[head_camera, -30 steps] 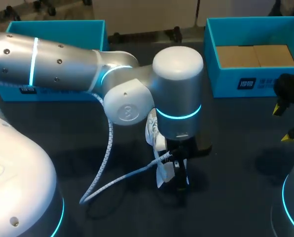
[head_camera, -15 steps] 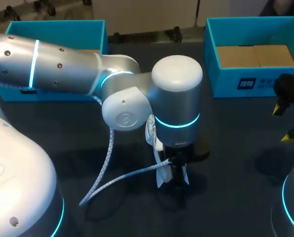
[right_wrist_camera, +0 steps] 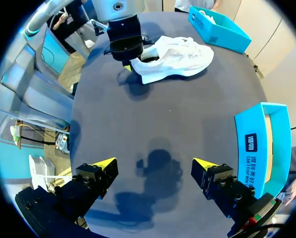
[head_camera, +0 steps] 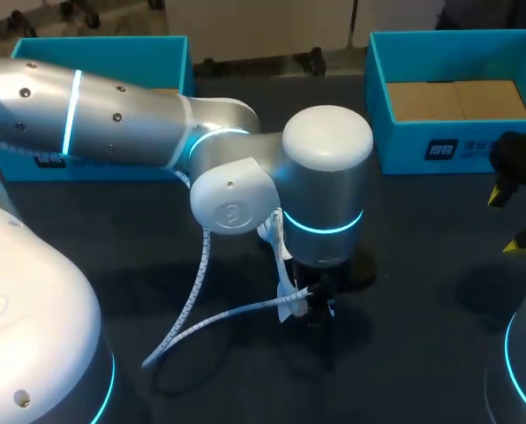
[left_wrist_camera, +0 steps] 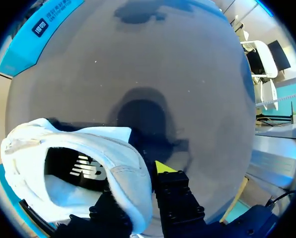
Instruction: Take the shoe out of the shoebox, open the shoe tongue, remove and reinsert the insole, then place the shoe into the shoebox
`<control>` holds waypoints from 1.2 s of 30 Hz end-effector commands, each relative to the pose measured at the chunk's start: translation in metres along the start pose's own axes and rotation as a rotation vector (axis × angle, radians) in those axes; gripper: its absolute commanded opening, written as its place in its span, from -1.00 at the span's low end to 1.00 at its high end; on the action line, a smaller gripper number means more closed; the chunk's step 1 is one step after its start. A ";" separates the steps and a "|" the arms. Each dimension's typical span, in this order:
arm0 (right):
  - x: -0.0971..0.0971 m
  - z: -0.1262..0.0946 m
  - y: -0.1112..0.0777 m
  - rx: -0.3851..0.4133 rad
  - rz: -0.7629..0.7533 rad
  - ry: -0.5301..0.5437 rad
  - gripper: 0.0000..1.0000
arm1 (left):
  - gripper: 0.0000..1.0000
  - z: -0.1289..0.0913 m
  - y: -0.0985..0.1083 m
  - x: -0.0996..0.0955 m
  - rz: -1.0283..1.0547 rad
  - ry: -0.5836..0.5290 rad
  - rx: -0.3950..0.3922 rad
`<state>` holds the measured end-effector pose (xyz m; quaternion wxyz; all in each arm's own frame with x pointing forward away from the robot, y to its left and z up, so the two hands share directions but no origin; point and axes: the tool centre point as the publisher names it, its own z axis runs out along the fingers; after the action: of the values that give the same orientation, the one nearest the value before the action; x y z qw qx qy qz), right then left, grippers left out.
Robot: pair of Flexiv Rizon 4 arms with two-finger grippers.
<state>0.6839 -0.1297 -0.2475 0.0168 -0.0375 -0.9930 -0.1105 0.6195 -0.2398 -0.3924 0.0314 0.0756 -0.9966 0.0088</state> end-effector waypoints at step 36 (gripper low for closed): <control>0.000 0.001 0.000 0.003 0.000 -0.001 1.00 | -1.00 -0.199 0.062 -0.173 0.114 0.002 0.002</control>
<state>0.6838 -0.1298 -0.2475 0.0167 -0.0376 -0.9930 -0.1105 0.7794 -0.1596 -0.2285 0.0242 0.0238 -0.9994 0.0092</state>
